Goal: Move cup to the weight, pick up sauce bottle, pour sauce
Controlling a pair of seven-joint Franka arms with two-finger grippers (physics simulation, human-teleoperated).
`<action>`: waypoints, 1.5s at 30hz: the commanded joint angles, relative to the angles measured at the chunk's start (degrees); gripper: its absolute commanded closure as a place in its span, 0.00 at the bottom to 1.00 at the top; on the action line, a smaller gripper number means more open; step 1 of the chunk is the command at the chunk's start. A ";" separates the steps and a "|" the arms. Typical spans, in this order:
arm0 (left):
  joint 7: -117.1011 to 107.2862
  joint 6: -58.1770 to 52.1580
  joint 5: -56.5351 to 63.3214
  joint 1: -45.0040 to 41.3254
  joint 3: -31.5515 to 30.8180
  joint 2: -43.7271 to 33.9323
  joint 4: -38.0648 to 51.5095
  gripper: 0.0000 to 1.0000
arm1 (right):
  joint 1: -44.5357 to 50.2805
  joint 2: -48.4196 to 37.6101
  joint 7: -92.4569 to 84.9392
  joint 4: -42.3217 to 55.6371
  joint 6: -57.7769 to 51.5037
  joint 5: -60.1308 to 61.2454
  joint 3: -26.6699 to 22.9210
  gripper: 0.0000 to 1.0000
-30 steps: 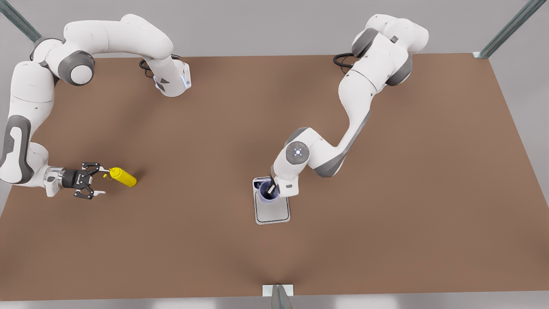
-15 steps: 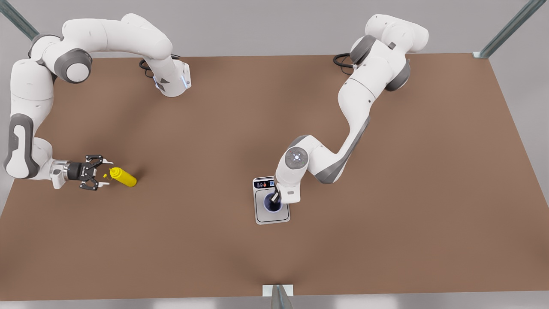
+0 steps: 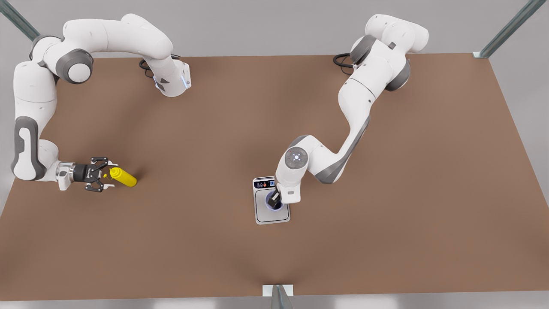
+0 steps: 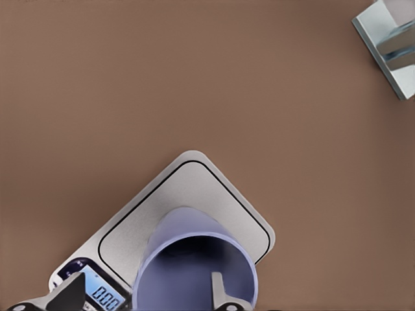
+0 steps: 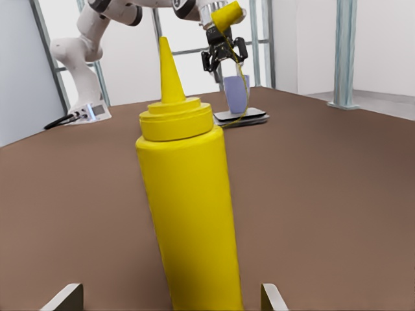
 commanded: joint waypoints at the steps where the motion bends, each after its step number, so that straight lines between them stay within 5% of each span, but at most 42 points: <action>1: 0.00 -0.10 0.00 -0.01 -0.03 -0.01 0.00 0.00 | 0.04 0.00 0.00 0.00 0.03 0.00 0.00 0.00; 11: -0.26 -8.01 -0.44 0.26 -0.39 -2.73 0.09 0.00 | 1.10 0.00 0.09 -0.44 1.43 0.26 0.09 0.00; 14: 2.36 -19.95 -6.76 5.52 -0.21 -10.72 0.97 0.00 | 1.28 -0.53 0.09 -1.58 1.87 0.26 0.09 0.00; 17: 28.54 -34.80 -10.19 12.20 0.40 -17.32 0.97 0.00 | 1.71 -0.62 0.17 -1.84 1.96 0.26 0.09 0.00; 22: 74.69 -46.59 -10.19 17.31 11.91 -27.34 0.18 0.00 | 1.98 -1.32 0.18 -2.90 3.10 0.26 0.18 0.00; 26: 86.92 -44.66 -10.19 18.71 15.61 -37.89 -8.87 0.00 | 1.01 -3.61 0.26 -5.36 3.98 0.18 2.64 0.00; 45: 88.33 -43.78 -9.58 20.03 15.79 -37.98 -8.87 0.00 | 1.80 -4.31 0.70 -6.68 5.74 0.26 4.31 0.00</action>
